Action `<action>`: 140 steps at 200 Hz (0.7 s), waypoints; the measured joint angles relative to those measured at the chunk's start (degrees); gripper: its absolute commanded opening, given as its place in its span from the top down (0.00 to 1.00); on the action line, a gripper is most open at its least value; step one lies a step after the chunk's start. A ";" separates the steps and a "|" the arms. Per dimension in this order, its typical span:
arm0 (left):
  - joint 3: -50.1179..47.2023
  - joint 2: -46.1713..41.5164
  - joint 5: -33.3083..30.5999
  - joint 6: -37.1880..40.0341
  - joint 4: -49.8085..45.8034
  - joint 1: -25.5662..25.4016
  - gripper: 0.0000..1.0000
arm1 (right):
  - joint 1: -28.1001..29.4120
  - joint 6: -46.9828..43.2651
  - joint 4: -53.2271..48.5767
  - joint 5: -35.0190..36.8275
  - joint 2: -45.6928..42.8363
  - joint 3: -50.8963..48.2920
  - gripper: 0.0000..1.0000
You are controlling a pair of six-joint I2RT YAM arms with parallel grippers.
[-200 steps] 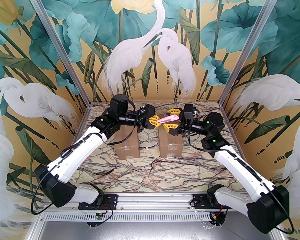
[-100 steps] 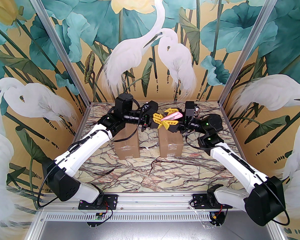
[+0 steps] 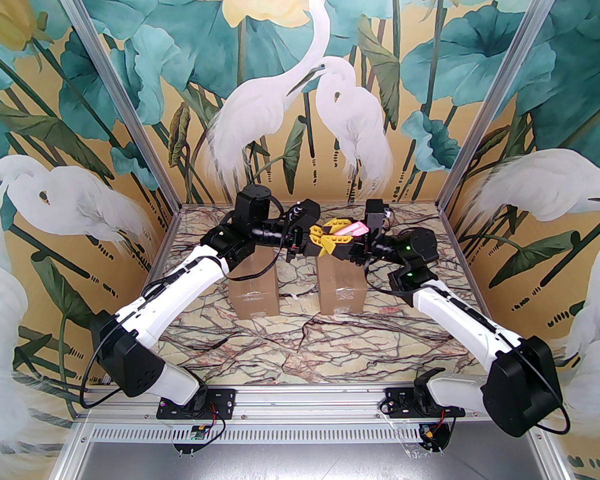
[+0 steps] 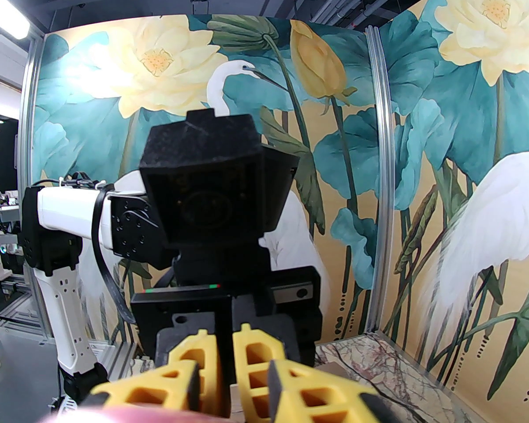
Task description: Unpack the express box
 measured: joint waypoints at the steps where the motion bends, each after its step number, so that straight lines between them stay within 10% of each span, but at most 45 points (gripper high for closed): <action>1: 0.02 0.00 -0.04 0.00 -0.09 0.02 1.00 | 0.02 0.00 0.07 -0.04 0.00 0.00 0.86; 20: 0.96 0.13 -0.20 -1.14 -1.36 -0.07 0.99 | 0.02 -1.22 0.83 0.44 0.07 0.00 0.97; 73: -0.96 -0.96 -2.12 -0.59 -1.03 -0.31 0.02 | 0.07 -1.64 0.87 2.32 -0.02 -1.01 1.00; 140: -18.60 -19.37 -22.80 -12.70 4.02 9.57 0.00 | 4.33 -9.18 -15.43 18.45 -2.49 -1.73 1.00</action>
